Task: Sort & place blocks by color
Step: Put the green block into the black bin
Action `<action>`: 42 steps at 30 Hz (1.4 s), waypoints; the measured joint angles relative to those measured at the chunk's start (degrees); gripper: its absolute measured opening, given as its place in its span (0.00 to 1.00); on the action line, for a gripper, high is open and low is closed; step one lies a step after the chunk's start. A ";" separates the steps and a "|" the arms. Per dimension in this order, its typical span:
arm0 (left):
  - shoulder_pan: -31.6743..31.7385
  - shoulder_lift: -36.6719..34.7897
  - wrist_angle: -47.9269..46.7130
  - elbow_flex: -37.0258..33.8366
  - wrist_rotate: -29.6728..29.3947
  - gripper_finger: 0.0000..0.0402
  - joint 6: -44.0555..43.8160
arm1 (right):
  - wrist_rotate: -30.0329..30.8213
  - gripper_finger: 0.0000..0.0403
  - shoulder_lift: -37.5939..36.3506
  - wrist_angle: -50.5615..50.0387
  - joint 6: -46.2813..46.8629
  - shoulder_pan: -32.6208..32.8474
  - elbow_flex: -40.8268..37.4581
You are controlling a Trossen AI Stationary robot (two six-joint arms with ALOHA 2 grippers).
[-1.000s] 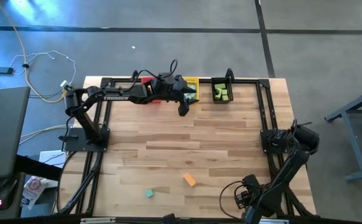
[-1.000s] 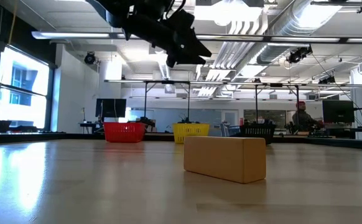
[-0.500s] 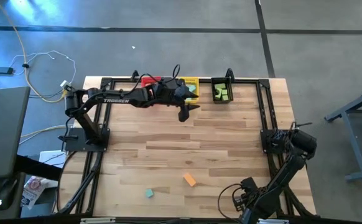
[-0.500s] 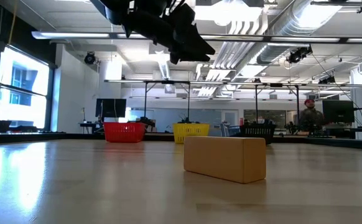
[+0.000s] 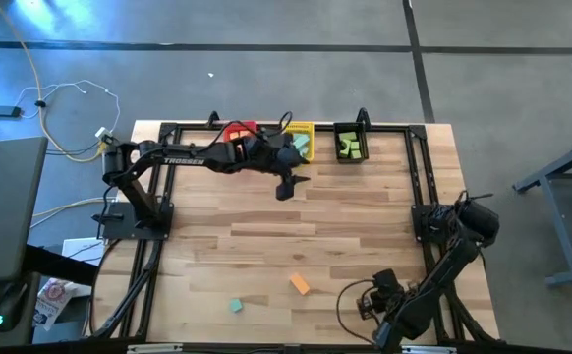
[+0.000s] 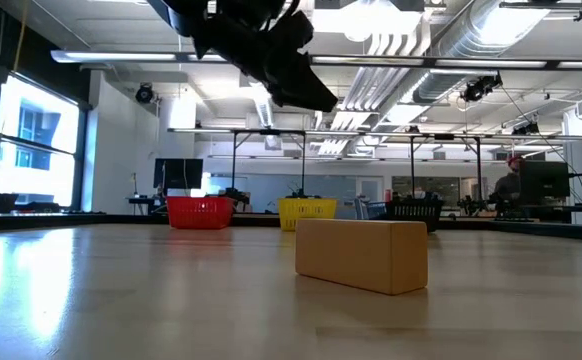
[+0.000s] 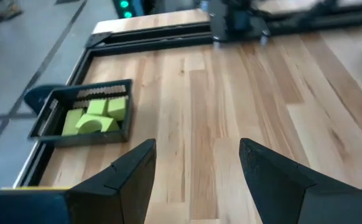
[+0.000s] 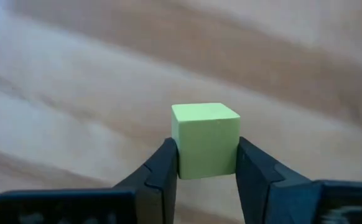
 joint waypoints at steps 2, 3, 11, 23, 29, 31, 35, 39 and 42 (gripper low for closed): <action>-0.78 0.00 -0.46 0.00 -0.01 0.54 3.02 | 4.17 0.24 -0.74 -1.55 -0.75 -0.68 0.00; -1.16 0.00 -0.59 0.00 -0.01 0.54 4.18 | 6.17 0.24 -1.04 -2.83 -1.07 -1.00 0.00; -4.73 0.02 -0.24 -0.02 0.00 0.54 11.89 | 18.02 0.24 -5.60 -12.28 -3.63 -4.25 0.00; -10.24 0.07 8.72 -0.02 -11.37 0.54 19.03 | 30.59 0.24 -20.83 -21.02 -18.44 -9.62 0.00; -12.17 0.07 14.01 -0.02 -14.22 0.54 22.41 | 36.59 0.24 -28.94 -20.58 -30.27 -14.16 0.00; -12.67 0.07 15.70 -0.02 -14.61 0.54 23.26 | 37.96 0.24 -31.64 -20.15 -34.44 -15.77 0.00; -13.74 0.09 19.09 -0.02 -15.00 0.54 24.83 | 40.03 0.24 -37.11 -17.44 -44.26 -19.00 0.00; -14.76 0.09 22.37 -0.02 -17.49 0.54 26.29 | 41.16 0.24 -42.00 -10.19 -56.49 -21.71 0.00; -15.41 0.09 24.47 -0.02 -17.51 0.54 28.17 | 41.12 0.24 -44.45 -3.50 -66.40 -23.74 0.00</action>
